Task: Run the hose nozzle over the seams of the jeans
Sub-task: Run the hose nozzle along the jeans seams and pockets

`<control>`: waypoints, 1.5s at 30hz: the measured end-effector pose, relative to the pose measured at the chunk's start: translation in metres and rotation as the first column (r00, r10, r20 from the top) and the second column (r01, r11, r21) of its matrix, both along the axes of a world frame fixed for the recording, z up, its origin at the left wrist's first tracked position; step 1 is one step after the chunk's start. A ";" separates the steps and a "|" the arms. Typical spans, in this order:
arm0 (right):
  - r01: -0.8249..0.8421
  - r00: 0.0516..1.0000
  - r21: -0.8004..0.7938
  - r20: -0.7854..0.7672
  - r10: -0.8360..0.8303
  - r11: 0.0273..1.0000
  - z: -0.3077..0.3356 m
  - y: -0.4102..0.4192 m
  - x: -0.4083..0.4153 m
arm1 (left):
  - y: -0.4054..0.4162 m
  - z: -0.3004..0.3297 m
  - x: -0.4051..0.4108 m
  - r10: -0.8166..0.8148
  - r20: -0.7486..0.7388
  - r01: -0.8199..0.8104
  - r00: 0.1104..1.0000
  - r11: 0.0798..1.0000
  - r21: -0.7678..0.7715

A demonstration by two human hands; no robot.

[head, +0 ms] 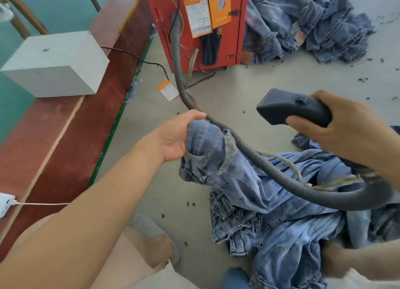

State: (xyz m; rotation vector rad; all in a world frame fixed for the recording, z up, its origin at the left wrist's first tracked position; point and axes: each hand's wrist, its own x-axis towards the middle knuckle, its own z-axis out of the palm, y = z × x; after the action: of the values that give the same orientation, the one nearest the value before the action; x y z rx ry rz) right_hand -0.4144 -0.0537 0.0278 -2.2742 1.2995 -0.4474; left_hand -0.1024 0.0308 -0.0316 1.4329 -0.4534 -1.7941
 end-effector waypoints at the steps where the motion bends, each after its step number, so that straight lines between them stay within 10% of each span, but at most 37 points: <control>1: -0.025 0.999 0.026 -0.024 0.026 0.999 -0.002 -0.001 -0.001 | 0.001 -0.004 0.000 0.053 0.050 -0.055 0.997 0.998 0.034; 8: -0.206 0.961 0.086 -0.173 0.218 0.975 -0.031 0.006 0.005 | 0.009 -0.031 0.008 -0.023 0.679 -0.060 0.734 0.993 0.099; 13: -0.221 0.956 0.050 -0.188 0.227 0.974 -0.043 0.009 0.012 | 0.028 -0.057 0.002 -0.515 0.856 0.183 0.040 0.846 0.501; 14: -0.227 0.954 0.056 -0.187 0.234 0.972 -0.043 0.010 0.014 | 0.030 -0.062 0.005 -0.500 0.866 0.184 0.009 0.852 0.490; 19: -0.267 0.935 0.102 -0.212 0.283 0.958 -0.046 0.013 0.019 | 0.033 -0.064 0.022 -0.017 0.668 -0.022 0.744 0.999 0.050; 22: -0.279 0.943 0.120 -0.153 0.295 0.953 -0.043 0.015 0.022 | 0.034 -0.051 0.017 0.152 0.345 -0.165 0.926 0.986 0.009; 32: -0.302 0.947 0.201 -0.051 0.318 0.932 -0.020 0.041 0.028 | 0.023 -0.024 -0.006 0.333 -0.076 -0.337 0.940 0.939 -0.060; 45: -0.069 0.972 0.128 -0.214 0.095 0.989 -0.023 0.038 0.046 | 0.006 -0.025 -0.032 0.313 -0.089 -0.322 0.945 0.940 -0.113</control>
State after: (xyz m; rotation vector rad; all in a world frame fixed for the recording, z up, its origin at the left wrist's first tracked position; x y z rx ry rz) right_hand -0.3686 -0.0157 0.0051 -2.3155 1.2921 -0.0869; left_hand -0.1342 0.0371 -0.0566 1.2703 -0.2747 -1.5224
